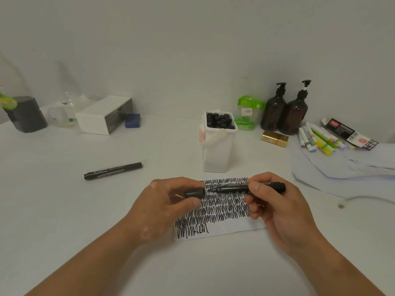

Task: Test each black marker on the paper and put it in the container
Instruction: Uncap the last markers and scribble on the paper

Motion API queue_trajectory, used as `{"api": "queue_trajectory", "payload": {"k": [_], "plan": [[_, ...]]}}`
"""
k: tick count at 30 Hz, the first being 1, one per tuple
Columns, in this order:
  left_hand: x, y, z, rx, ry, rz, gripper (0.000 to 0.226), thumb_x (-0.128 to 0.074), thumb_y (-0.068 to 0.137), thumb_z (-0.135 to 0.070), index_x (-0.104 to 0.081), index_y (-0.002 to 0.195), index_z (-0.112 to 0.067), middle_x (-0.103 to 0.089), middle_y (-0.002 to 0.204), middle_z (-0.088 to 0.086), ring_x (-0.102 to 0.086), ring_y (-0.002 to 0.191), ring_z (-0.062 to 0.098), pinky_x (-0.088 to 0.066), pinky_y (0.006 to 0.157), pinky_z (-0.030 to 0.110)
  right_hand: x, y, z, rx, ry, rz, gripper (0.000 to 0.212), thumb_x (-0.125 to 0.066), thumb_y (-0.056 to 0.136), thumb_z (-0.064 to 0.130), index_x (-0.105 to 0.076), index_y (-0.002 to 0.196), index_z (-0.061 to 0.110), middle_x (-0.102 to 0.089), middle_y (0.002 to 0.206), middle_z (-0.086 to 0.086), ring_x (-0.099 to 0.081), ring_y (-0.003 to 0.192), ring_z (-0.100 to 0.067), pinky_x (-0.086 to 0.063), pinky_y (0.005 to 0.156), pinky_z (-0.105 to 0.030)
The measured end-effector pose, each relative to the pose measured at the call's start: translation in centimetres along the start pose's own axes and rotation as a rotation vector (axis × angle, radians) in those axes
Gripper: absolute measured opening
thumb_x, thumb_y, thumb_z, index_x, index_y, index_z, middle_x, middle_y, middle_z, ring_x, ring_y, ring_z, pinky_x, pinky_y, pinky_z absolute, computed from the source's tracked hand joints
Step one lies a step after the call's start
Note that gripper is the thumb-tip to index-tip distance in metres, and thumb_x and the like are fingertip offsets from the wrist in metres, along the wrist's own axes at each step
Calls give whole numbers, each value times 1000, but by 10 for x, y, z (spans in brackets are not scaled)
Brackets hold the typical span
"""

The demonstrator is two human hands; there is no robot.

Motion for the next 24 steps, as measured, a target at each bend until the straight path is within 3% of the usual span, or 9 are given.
{"api": "queue_trajectory", "payload": {"k": [3, 8, 13, 17, 20, 24], "plan": [[-3, -1, -2, -15, -8, 25, 30, -77, 85, -20, -74, 105, -43, -76, 99, -10, -73, 87, 10, -55, 79, 18, -3, -1, 0, -3, -18, 14, 21, -78, 69, 30, -77, 82, 14, -67, 67, -15, -58, 55, -20, -49, 49, -27], [-6, -4, -5, -51, -4, 74, 23, -73, 87, -33, -73, 110, -39, -74, 103, -4, -70, 86, 19, -57, 82, 32, -11, -6, 1, 6, -134, 81, 14, -77, 77, 21, -80, 90, 17, -72, 74, -16, -63, 61, -23, -52, 55, -27], [-9, -5, -8, -86, -143, 148, 17, -57, 95, -30, -64, 108, -23, -62, 71, -6, -53, 67, 13, -44, 65, 23, -16, -10, 7, 69, -297, 114, 17, -77, 75, 21, -79, 90, 27, -74, 75, -11, -62, 58, -18, -54, 57, -26], [-14, -7, -7, -61, -163, 128, 30, -47, 93, -49, -54, 101, -21, -53, 62, -2, -42, 61, 20, -36, 60, 35, -25, -15, 5, 140, -382, 113, 16, -76, 77, 24, -74, 89, 33, -70, 68, 4, -56, 53, -8, -47, 54, -21], [-20, -8, -9, -52, -214, 112, 35, -46, 94, -49, -49, 98, -14, -43, 61, 1, -31, 59, 30, -29, 56, 46, -30, -17, 3, 183, -424, 56, 15, -78, 74, 27, -71, 87, 33, -70, 69, 6, -57, 56, -3, -46, 57, -14], [-27, -7, -13, -12, -397, 112, 25, -48, 98, -33, -45, 91, -9, -34, 61, -7, -28, 56, 14, -31, 53, 27, -32, -15, 3, 193, -399, -6, 14, -79, 71, 27, -69, 80, 29, -65, 61, 10, -55, 50, -3, -42, 53, -11]]}}
Point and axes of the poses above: each hand's wrist, its own y-axis towards the middle knuckle, its own x-axis out of the back of the hand, z = x × y, the point moved 3 cm from there along y, towards the middle knuckle
